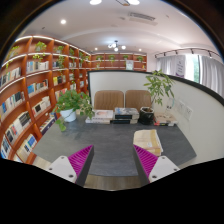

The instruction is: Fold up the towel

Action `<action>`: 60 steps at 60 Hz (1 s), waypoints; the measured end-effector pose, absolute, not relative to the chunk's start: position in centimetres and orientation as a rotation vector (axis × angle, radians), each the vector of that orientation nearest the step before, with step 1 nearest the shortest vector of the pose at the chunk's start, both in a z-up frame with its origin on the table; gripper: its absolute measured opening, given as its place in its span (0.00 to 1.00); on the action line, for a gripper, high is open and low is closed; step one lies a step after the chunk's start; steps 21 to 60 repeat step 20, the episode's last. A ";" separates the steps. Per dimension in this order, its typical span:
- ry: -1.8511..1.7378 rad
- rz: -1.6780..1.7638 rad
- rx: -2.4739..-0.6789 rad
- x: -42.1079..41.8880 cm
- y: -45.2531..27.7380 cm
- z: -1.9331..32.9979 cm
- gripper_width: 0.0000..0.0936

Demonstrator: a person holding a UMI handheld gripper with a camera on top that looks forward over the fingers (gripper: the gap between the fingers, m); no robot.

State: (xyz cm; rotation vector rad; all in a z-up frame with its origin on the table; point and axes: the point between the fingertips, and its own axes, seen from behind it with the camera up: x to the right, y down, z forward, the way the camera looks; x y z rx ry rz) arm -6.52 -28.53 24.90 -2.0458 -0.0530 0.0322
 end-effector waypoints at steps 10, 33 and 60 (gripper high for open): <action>-0.060 0.027 -2.052 -7.2 -29.9 24.6 0.82; -0.063 0.026 -2.060 -7.7 -30.6 24.3 0.82; -0.063 0.026 -2.060 -7.7 -30.6 24.3 0.82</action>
